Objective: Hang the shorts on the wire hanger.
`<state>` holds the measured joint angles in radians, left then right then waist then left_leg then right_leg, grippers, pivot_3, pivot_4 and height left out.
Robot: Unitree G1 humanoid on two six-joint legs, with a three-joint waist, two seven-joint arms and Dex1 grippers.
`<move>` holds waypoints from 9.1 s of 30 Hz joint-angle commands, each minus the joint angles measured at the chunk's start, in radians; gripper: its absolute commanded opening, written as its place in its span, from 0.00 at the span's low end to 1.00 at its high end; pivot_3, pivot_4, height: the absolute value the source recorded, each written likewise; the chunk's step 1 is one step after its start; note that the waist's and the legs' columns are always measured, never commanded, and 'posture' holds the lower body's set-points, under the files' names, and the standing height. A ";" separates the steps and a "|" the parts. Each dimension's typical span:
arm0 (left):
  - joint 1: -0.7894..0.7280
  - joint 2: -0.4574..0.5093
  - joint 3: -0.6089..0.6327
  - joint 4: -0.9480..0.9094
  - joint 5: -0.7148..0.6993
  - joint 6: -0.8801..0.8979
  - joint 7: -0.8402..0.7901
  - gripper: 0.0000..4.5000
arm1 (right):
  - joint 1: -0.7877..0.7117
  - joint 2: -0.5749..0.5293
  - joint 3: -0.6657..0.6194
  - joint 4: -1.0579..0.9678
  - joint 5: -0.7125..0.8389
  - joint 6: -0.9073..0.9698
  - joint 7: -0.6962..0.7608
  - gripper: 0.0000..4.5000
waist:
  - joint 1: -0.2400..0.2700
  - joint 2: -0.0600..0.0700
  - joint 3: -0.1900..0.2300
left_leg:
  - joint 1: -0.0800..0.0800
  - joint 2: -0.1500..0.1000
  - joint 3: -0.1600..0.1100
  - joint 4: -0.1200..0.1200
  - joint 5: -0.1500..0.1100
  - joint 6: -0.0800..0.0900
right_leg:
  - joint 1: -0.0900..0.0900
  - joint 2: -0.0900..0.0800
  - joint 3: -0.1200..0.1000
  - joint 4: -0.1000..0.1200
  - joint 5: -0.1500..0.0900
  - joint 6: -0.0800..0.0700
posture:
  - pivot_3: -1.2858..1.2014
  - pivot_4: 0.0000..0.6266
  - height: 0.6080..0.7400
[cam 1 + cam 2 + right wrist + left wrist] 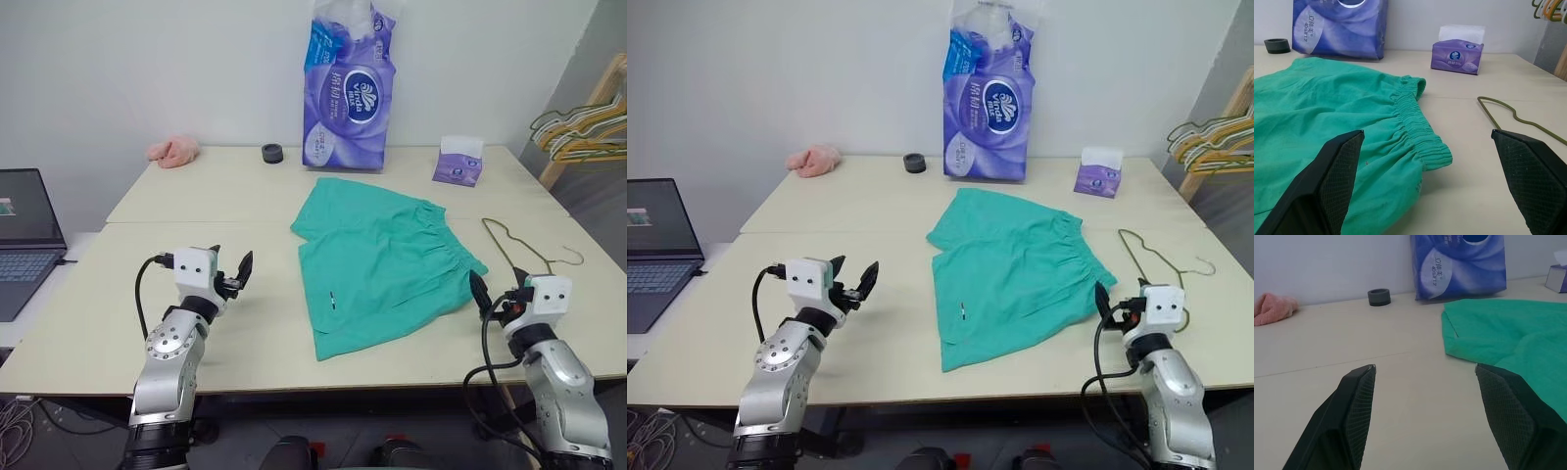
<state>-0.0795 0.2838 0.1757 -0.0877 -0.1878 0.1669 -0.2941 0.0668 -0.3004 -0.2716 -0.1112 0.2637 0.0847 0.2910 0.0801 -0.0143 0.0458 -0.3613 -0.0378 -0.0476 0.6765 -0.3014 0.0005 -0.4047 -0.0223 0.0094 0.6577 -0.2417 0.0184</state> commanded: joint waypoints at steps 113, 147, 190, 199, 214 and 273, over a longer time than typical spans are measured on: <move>-0.138 0.529 -0.300 -0.097 -0.131 0.265 -0.911 0.00 | -0.272 -0.592 0.453 0.078 -0.464 -0.369 0.577 0.01 | -0.055 -0.001 0.028 | 0.002 0.004 0.007 0.001 -0.002 0.003 | 0.000 0.002 0.003 0.002 -0.002 -0.002 | 0.54 0.05 1.00; -1.690 0.515 -0.525 1.351 0.536 -0.742 -0.182 0.00 | -1.590 -0.422 0.548 1.222 -0.594 -0.805 -0.024 0.01 | -0.113 -0.011 0.024 | -0.046 -0.016 0.018 -0.020 -0.001 -0.012 | -0.068 -0.021 0.006 0.000 -0.003 -0.004 | 0.53 0.05 1.00; -0.030 0.778 -0.378 -0.303 -0.215 0.428 -1.156 0.00 | -0.169 -0.789 0.431 -0.230 -0.116 -0.091 0.937 0.01 | -0.073 -0.002 0.030 | 0.009 -0.002 0.020 0.018 -0.010 0.017 | -0.001 -0.008 0.006 0.010 -0.002 0.010 | 0.52 0.09 1.00; -0.004 0.803 -0.387 -0.333 -0.239 0.453 -1.156 0.00 | -0.148 -0.809 0.438 -0.237 -0.118 -0.062 0.983 0.01 | -0.073 -0.002 0.031 | 0.008 -0.001 0.020 0.017 -0.010 0.018 | 0.000 -0.008 0.006 0.006 -0.002 0.009 | 0.52 0.10 1.00; -0.038 0.774 -0.382 -0.322 -0.244 0.396 -1.155 0.93 | -0.149 -0.868 0.330 -0.111 -0.102 -0.087 1.011 0.84 | -0.071 0.000 0.035 | 0.008 -0.001 0.021 0.017 -0.011 0.018 | 0.000 -0.008 0.006 0.005 -0.003 0.008 | 0.51 0.08 1.00; -0.396 0.206 -0.465 -0.195 -0.066 0.235 -0.651 1.00 | -0.656 -0.461 0.191 1.017 -0.217 0.411 0.279 0.01 | -0.108 0.002 0.034 | 0.012 -0.002 0.021 0.016 -0.013 0.023 | 0.015 -0.005 0.010 -0.014 0.011 0.015 | 0.50 0.12 1.00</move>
<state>-0.4694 0.4924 -0.3011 -0.2595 -0.2503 0.4110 -0.9498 -0.6097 -0.7645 -0.0863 0.8683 0.0787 0.4874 0.6010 -0.0278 -0.0120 0.0796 -0.3467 -0.0399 -0.0264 0.6922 -0.3153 0.0243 -0.3873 -0.0284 0.0189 0.6432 -0.2324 0.0315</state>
